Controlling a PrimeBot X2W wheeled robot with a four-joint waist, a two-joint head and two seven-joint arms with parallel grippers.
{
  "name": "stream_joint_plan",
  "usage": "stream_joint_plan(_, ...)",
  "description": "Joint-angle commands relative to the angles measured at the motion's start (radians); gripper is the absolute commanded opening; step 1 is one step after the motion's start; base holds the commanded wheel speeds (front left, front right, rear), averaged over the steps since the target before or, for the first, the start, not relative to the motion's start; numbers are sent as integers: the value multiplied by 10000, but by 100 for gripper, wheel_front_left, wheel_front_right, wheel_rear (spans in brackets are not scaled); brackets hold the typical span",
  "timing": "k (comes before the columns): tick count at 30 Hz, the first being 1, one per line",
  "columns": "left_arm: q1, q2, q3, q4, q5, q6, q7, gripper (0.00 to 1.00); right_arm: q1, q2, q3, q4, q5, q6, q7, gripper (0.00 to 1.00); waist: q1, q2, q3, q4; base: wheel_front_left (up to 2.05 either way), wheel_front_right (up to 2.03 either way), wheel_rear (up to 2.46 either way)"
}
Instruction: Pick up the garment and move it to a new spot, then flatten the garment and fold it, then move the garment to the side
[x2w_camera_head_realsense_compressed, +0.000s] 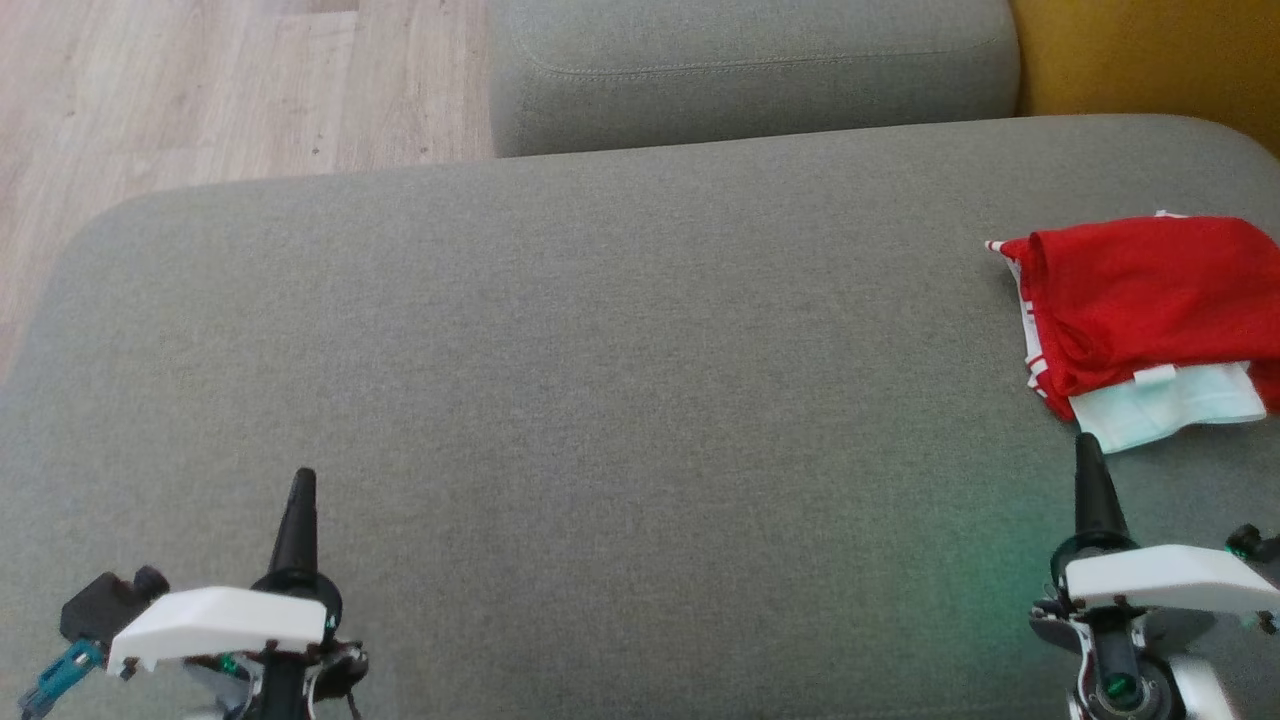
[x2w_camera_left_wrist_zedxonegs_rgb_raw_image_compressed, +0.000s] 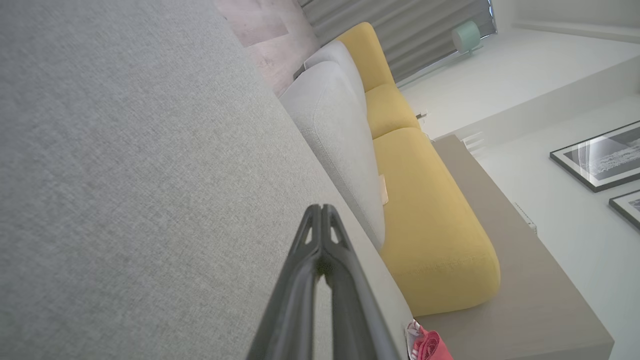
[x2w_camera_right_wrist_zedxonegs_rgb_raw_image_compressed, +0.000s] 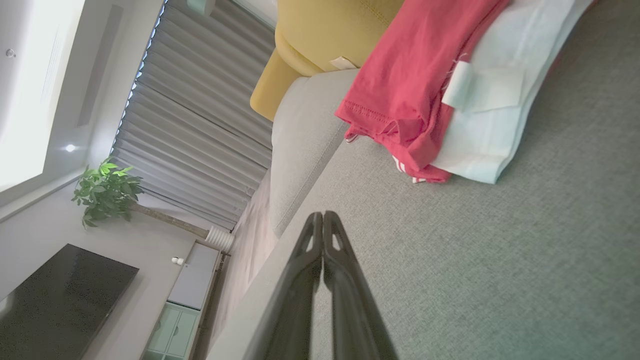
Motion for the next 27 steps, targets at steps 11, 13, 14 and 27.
stream_joint_plan(11,-687,136,479,-185,-1251,-234,386,0,-524,-36,-77,-509,1480,-6,385,0,0,0,7,-5,0,0,0)
stream_joint_plan(13,-712,137,517,-169,-1449,-252,446,0,-526,-37,-103,-529,1714,-7,443,0,0,0,9,-6,0,0,0)
stream_joint_plan(14,-725,137,536,-160,-1549,-261,475,0,-527,-37,-116,-539,1831,-7,472,0,0,0,9,-7,0,0,0)
stream_joint_plan(27,-894,142,785,-56,-2837,-378,864,0,-540,-39,-286,-667,3348,-8,849,0,0,0,18,-13,0,0,0)
